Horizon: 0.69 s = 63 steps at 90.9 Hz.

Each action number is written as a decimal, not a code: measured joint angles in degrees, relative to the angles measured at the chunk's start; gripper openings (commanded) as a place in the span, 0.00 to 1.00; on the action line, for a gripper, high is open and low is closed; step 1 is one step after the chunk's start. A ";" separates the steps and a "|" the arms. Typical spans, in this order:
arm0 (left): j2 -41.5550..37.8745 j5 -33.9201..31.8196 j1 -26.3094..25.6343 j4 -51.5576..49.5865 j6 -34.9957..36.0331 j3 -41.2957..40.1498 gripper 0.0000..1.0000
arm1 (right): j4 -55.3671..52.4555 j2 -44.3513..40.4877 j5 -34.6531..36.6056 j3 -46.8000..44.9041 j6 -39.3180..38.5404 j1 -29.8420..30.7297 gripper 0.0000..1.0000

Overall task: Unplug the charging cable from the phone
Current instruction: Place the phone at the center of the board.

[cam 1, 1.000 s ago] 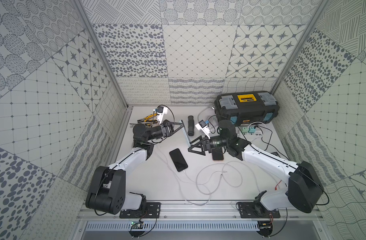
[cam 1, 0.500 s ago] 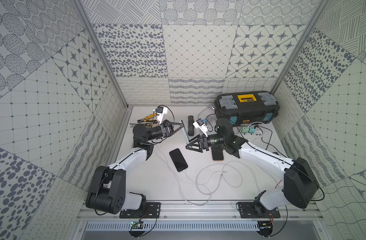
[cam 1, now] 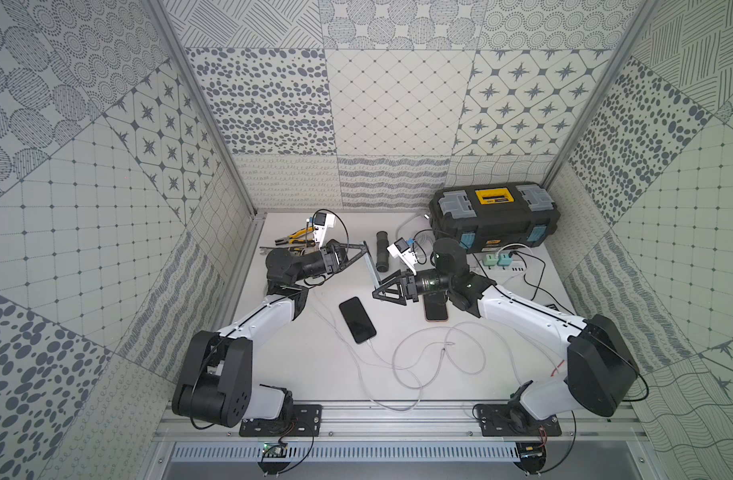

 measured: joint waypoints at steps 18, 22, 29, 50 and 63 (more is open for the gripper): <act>-2.62 -1.90 0.00 -6.38 3.72 -0.42 0.98 | -1.16 -1.18 4.39 -0.90 -0.98 0.48 0.52; -3.85 -2.64 0.00 -9.14 5.38 -0.42 0.98 | -1.70 -1.92 5.75 -1.25 -1.40 0.70 0.50; -6.84 -4.87 0.00 -15.21 9.42 -0.42 0.98 | -3.98 -3.45 9.66 -1.66 -1.68 1.25 0.50; -13.97 -12.31 0.02 -31.01 21.11 -0.22 0.98 | -14.64 -4.59 26.16 -2.34 -2.60 3.08 0.49; -15.21 -15.54 0.02 -37.83 25.79 -0.09 0.99 | -21.46 -4.42 37.75 -2.25 -2.40 6.08 0.49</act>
